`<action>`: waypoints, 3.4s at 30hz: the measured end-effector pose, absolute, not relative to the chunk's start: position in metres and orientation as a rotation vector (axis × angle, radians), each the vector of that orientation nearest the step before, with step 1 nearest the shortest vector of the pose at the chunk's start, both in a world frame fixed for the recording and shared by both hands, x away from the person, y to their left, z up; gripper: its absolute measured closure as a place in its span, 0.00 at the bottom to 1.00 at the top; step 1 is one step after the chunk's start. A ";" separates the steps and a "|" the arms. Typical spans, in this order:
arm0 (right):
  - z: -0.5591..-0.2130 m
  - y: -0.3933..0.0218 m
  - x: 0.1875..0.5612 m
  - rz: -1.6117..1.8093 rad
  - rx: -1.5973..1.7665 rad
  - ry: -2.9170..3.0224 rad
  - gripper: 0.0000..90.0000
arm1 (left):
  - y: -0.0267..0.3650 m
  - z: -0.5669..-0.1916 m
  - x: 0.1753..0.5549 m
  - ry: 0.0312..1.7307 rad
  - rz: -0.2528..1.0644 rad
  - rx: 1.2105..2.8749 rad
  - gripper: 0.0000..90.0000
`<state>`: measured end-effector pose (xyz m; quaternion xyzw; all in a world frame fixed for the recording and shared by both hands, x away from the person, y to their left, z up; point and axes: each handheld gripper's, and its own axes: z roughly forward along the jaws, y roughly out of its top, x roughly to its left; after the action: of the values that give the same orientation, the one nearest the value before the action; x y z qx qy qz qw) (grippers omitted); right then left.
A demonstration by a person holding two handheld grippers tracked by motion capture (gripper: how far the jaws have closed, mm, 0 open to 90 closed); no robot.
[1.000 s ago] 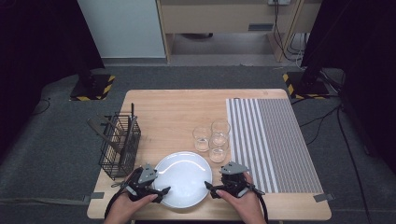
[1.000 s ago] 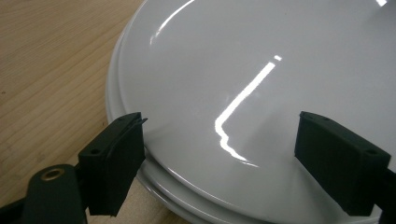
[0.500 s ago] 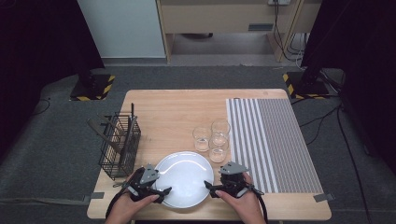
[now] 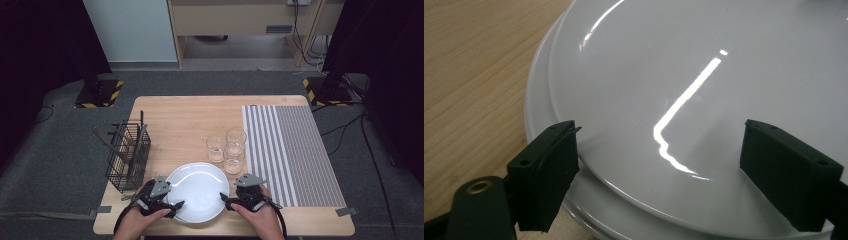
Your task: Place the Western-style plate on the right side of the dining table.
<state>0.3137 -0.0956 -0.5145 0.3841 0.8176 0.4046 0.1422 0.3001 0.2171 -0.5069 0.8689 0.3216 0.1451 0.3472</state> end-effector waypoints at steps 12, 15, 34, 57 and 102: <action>-0.514 -0.097 0.314 1.166 1.115 2.355 0.24 | 0.222 -0.507 0.299 0.853 0.368 2.247 0.17; -0.514 -0.097 0.314 1.169 1.116 2.355 0.24 | 0.221 -0.508 0.299 0.850 0.358 2.262 0.18; -0.515 -0.095 0.313 1.173 1.123 2.374 0.22 | 0.214 -0.509 0.299 0.846 0.360 2.266 0.17; -0.515 -0.095 0.313 1.164 1.096 2.361 0.23 | 0.213 -0.509 0.298 0.822 0.349 2.264 0.15; -0.518 -0.092 0.313 1.195 1.115 2.383 0.21 | 0.213 -0.510 0.299 0.825 0.321 2.255 0.14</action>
<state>0.3135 -0.0920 -0.5175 0.3827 0.8181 0.4103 0.1260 0.2985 0.2126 -0.5103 0.8712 0.3189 0.1239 0.3519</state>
